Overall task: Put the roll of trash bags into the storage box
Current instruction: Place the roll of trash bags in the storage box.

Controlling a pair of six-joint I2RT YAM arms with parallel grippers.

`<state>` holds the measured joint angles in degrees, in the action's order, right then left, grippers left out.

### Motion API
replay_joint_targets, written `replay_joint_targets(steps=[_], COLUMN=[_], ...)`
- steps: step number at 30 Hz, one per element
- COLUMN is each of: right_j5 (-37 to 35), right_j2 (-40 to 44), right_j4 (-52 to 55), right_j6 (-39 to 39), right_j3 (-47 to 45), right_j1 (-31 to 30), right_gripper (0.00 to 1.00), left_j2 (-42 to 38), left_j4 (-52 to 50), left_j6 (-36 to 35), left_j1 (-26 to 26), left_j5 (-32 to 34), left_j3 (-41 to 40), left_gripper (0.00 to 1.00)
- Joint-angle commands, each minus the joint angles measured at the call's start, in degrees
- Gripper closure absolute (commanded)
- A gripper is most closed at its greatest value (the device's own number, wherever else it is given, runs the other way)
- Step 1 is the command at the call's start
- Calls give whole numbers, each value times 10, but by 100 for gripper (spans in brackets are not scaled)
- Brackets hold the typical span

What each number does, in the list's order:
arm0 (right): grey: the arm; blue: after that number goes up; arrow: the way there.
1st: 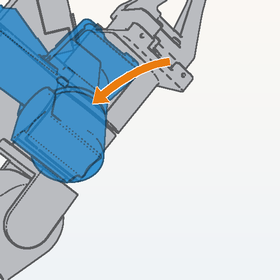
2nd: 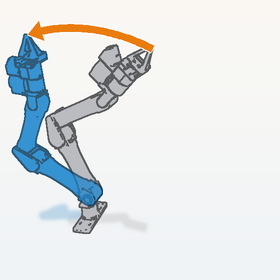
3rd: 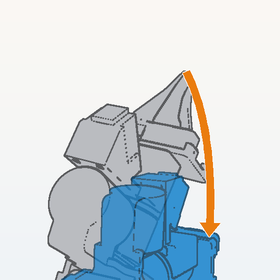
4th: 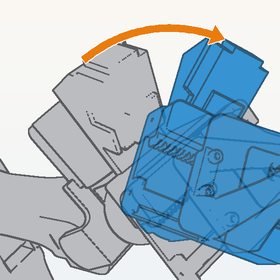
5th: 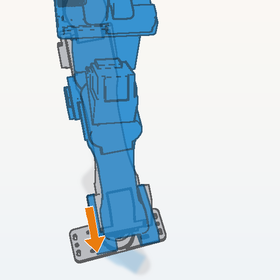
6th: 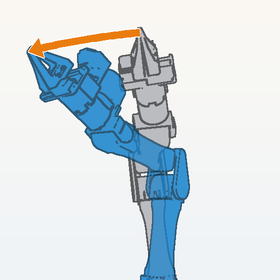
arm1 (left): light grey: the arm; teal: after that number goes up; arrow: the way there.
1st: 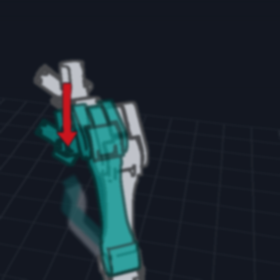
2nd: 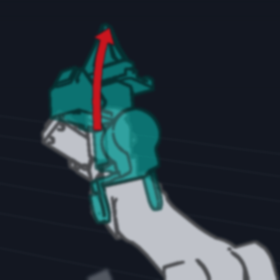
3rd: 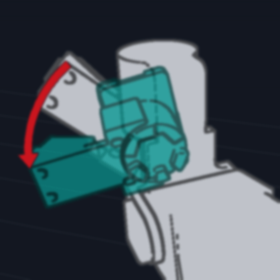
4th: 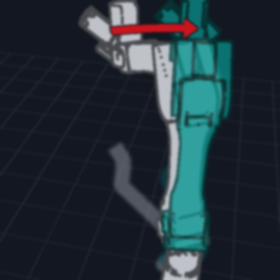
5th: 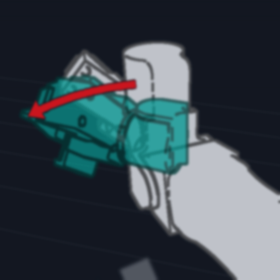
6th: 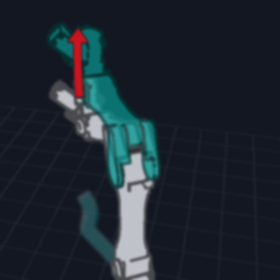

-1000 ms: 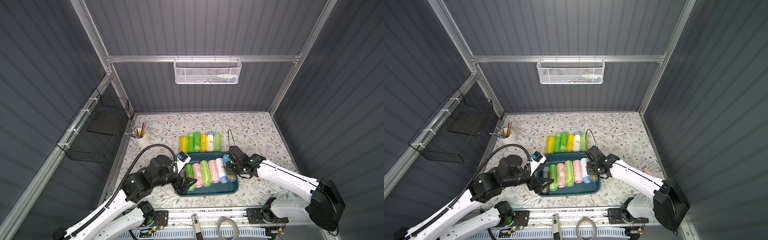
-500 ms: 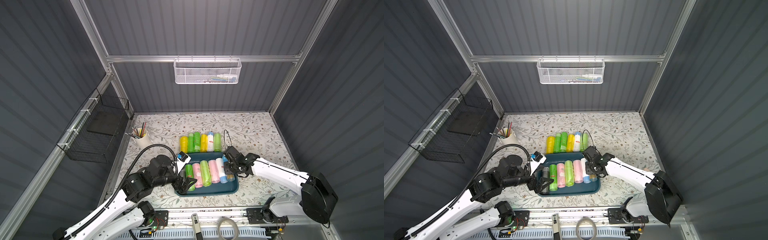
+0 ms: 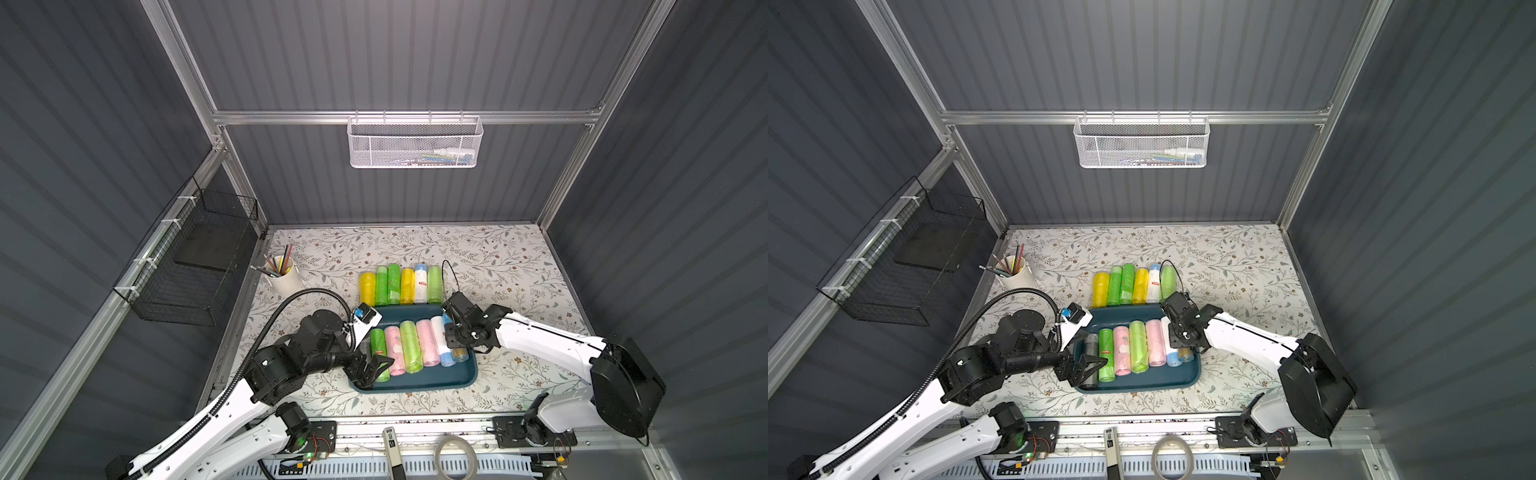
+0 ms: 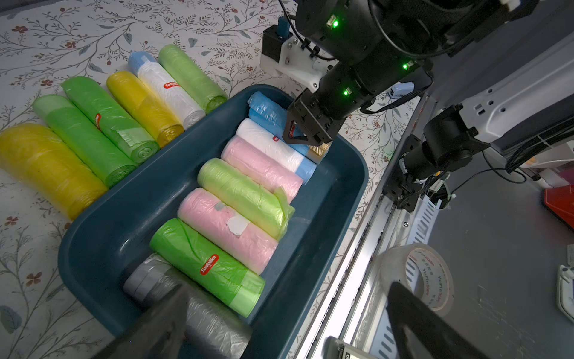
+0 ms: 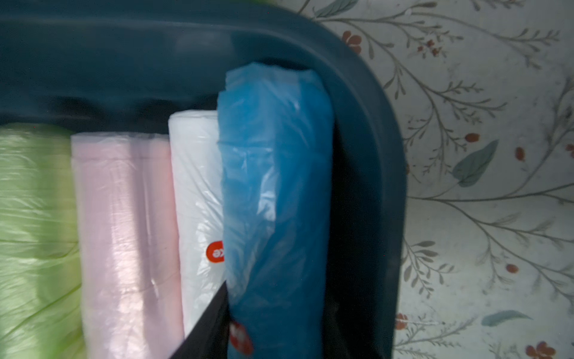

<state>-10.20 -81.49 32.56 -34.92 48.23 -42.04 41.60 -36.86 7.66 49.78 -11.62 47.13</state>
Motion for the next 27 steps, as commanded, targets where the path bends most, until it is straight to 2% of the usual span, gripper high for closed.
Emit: replay_joint_targets(steps=[1,27], right_j5=[-35,-1], right_j2=[-8,-31], right_j4=[-5,-25], right_j6=[-6,-16], right_j3=[13,4], right_j1=[2,2], right_gripper=[57,56], left_j2=[-8,-4], left_j4=[-3,-3], left_j6=[-5,-6], left_j1=[-4,-4], left_j5=[-7,-9], left_j3=[0,0], left_gripper=[0,0])
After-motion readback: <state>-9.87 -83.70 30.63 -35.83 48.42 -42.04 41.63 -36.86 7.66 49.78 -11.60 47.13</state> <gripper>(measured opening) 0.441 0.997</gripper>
